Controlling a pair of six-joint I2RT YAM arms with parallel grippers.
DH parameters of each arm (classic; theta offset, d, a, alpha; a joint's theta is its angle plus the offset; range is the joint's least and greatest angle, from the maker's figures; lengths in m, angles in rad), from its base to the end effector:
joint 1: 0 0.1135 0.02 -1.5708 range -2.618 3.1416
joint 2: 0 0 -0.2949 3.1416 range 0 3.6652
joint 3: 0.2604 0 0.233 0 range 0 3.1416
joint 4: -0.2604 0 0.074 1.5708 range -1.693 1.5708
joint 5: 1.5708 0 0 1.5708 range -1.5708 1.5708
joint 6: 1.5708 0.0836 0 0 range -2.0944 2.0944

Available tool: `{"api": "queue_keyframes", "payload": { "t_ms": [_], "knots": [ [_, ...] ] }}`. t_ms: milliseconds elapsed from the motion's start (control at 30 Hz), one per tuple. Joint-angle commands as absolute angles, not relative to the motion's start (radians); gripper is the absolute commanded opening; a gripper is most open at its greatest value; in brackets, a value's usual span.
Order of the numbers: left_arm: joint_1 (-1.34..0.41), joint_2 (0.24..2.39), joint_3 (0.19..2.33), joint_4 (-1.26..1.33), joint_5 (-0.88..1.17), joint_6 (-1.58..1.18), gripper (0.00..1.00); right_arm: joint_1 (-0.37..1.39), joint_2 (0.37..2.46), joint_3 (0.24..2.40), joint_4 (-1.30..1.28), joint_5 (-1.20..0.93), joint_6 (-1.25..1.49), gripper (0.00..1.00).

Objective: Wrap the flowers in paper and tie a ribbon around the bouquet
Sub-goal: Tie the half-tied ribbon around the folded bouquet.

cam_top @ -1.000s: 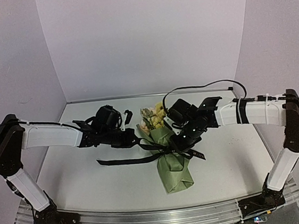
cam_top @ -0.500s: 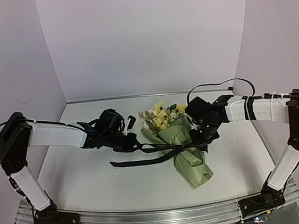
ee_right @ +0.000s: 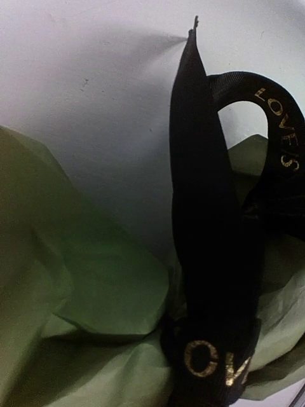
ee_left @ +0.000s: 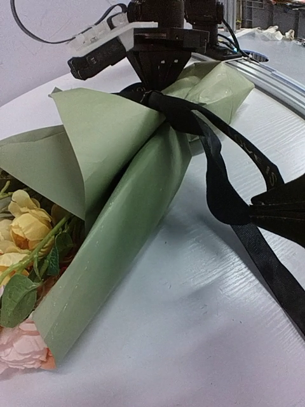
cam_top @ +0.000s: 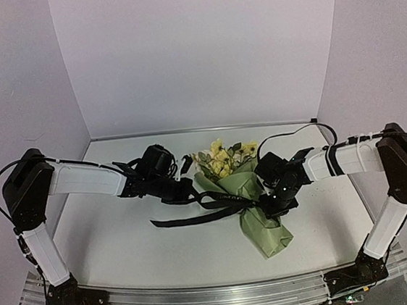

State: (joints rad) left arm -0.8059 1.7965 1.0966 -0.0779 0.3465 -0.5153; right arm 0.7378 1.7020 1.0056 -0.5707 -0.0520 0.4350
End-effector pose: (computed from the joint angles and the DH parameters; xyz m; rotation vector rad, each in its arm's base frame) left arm 0.2604 -0.3123 0.1947 0.5511 2.4824 -1.0020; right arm 0.2316 0.2164 0.1572 -0.4490 2.8663 0.3085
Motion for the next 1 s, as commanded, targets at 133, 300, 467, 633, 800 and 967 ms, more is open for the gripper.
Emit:
{"api": "queue_keyframes", "payload": {
  "t_ms": [133, 300, 467, 633, 800, 967],
  "knots": [
    [-0.802, 1.802, 1.138, -0.101, 0.362, -0.487, 0.0, 0.852, 1.74, 0.974, -0.402, -0.023, 0.675, 0.0],
    [-0.794, 1.739, 1.085, -0.124, 0.313, -0.495, 0.0, 1.04, 1.79, 1.131, -0.364, 0.132, 0.797, 0.0],
    [-0.769, 1.649, 1.034, -0.16, 0.265, -0.472, 0.0, 1.048, 1.765, 1.178, -0.403, 0.198, 0.735, 0.0],
    [-0.761, 1.653, 1.02, -0.189, 0.253, -0.461, 0.0, 0.988, 1.718, 1.179, -0.486, 0.114, 0.622, 0.0],
    [-0.743, 1.666, 1.005, -0.203, 0.237, -0.468, 0.0, 0.922, 1.68, 1.116, -0.501, 0.062, 0.61, 0.0],
    [-0.731, 1.686, 1.0, -0.209, 0.242, -0.472, 0.0, 0.886, 1.655, 1.05, -0.483, 0.082, 0.656, 0.0]
  ]
}}
